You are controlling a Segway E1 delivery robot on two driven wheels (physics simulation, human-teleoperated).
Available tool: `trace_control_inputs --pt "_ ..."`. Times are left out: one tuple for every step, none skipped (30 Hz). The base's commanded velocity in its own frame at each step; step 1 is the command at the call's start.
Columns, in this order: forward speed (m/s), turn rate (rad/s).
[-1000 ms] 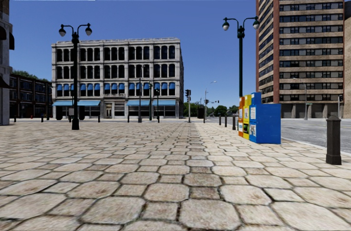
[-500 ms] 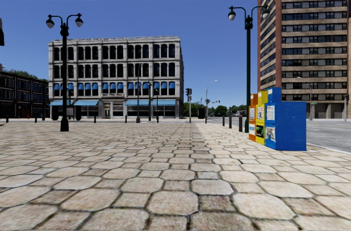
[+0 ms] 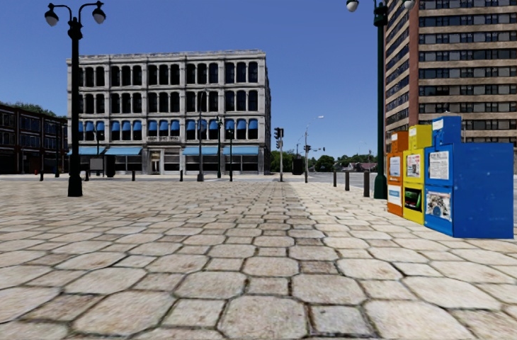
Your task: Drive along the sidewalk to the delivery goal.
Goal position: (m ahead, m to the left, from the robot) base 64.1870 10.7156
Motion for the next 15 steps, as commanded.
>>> trace_control_inputs --pt "2.0 0.0" --pt "2.0 0.0" --pt "2.0 0.0" --pt "2.0 0.0" --pt "2.0 0.0" --pt "2.0 0.0" --pt "2.0 0.0" --pt "2.0 0.0" --pt "2.0 0.0" --pt "2.0 0.0" --pt "2.0 0.0" --pt "2.0 0.0" --pt "2.0 0.0" --pt "2.0 0.0" --pt "2.0 0.0"
